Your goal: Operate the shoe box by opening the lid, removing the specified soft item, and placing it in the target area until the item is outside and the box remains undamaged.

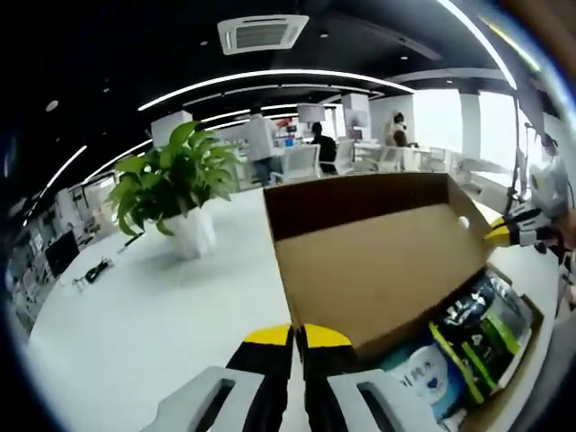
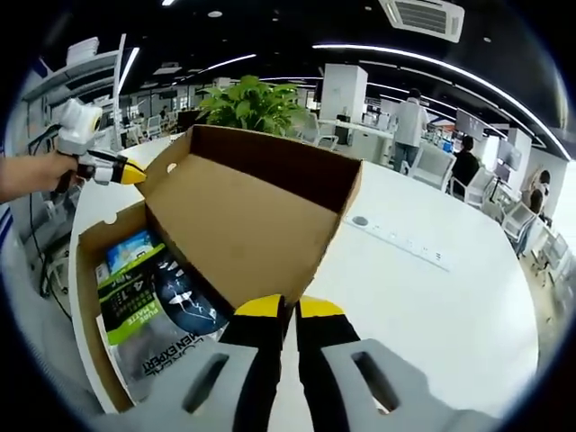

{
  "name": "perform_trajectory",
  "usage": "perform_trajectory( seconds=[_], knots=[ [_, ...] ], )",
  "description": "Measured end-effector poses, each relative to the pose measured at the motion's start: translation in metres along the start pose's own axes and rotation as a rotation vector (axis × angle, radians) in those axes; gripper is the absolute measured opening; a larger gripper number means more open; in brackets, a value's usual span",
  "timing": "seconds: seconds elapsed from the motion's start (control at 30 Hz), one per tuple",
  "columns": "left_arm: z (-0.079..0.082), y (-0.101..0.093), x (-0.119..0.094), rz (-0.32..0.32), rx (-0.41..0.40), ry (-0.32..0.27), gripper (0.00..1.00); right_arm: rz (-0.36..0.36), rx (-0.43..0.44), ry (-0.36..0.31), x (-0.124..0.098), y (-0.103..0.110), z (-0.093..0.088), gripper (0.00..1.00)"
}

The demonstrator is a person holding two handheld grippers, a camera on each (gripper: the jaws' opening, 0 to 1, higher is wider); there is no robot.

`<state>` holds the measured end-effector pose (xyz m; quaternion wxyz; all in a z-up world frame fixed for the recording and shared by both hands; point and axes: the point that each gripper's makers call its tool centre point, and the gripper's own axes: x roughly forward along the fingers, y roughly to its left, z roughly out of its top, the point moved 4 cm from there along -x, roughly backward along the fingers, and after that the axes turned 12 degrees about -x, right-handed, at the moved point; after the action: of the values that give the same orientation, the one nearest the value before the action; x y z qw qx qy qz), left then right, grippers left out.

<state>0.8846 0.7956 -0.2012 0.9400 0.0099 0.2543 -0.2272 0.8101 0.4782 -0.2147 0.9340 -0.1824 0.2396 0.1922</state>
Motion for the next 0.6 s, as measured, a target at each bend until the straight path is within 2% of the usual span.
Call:
perform_trajectory(
  seconds=[0.6],
  knots=[
    [0.0,0.004,0.016,-0.011,-0.021,0.028,0.03,0.022,0.027,0.026,0.011,-0.005,-0.005,0.05]
  ],
)
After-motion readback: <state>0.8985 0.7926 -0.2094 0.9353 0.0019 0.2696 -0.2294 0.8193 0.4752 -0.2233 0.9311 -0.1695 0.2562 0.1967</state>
